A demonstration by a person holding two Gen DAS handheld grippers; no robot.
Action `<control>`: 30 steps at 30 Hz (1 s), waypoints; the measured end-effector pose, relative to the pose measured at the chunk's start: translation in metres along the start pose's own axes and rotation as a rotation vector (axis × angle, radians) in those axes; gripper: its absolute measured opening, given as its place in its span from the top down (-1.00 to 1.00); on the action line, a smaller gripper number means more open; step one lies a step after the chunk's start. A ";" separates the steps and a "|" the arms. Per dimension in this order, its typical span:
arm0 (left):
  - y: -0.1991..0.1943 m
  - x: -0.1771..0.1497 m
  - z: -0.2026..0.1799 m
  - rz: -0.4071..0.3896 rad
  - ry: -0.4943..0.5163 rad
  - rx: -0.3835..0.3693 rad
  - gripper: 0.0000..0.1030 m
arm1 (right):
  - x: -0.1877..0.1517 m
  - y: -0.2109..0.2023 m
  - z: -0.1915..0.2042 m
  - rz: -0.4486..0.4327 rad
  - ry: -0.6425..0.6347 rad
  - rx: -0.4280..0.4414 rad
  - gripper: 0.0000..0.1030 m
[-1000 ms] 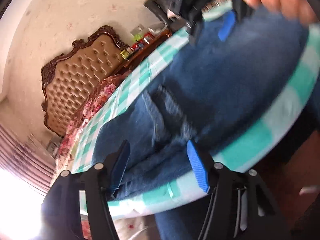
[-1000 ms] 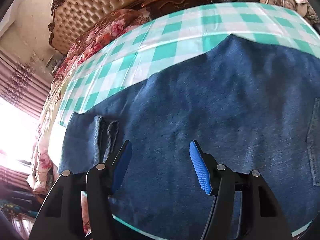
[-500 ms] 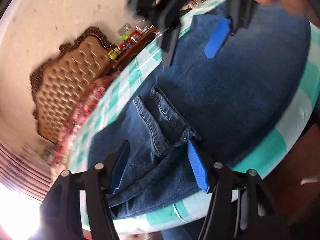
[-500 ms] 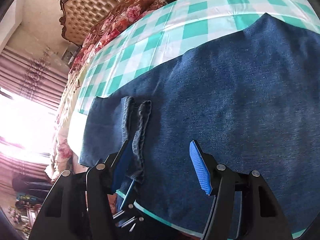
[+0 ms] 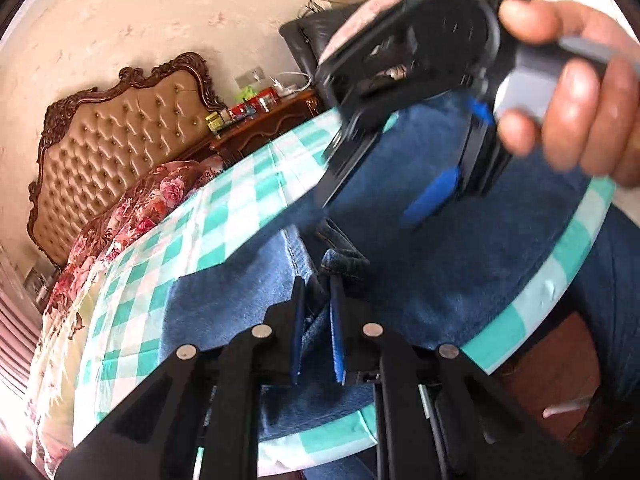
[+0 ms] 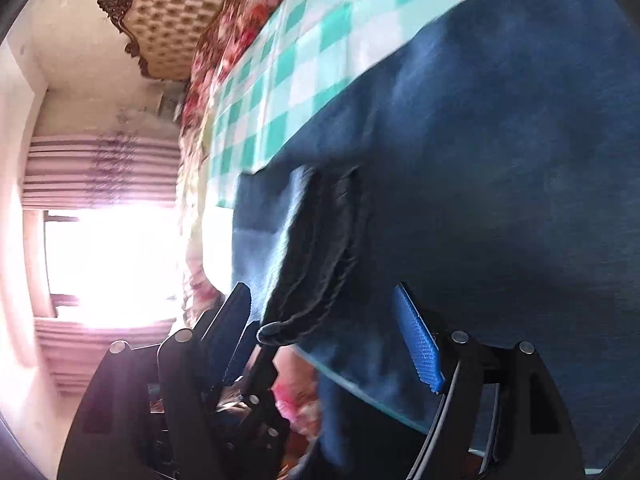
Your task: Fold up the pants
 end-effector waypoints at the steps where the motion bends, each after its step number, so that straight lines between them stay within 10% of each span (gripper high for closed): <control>1: -0.001 0.001 0.003 -0.005 -0.011 -0.008 0.77 | 0.003 0.005 0.004 0.014 -0.001 0.006 -0.40; 8: -0.010 0.002 0.008 -0.022 -0.022 -0.006 0.78 | 0.016 0.044 0.038 0.058 -0.046 -0.001 -0.40; 13: -0.013 0.020 -0.010 -0.044 0.041 0.065 0.82 | 0.026 0.028 0.067 -0.046 -0.231 -0.125 0.71; 24: 0.018 0.053 -0.122 -0.121 0.079 -0.083 0.81 | 0.008 -0.086 -0.038 -0.302 -0.235 -0.373 0.73; 30: 0.023 0.041 -0.139 -0.106 0.118 -0.057 0.01 | 0.010 -0.106 -0.077 -0.316 -0.083 -0.289 0.54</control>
Point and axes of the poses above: each gripper's, at about its wrist camera, not at the fingertips, and y roughly the way its jaws point, z to its left, x to its top, the point moved 5 cm from there along y, roughly the way its jaws point, and after that the axes turned 5 degrees about -x, right-handed, at the moved point
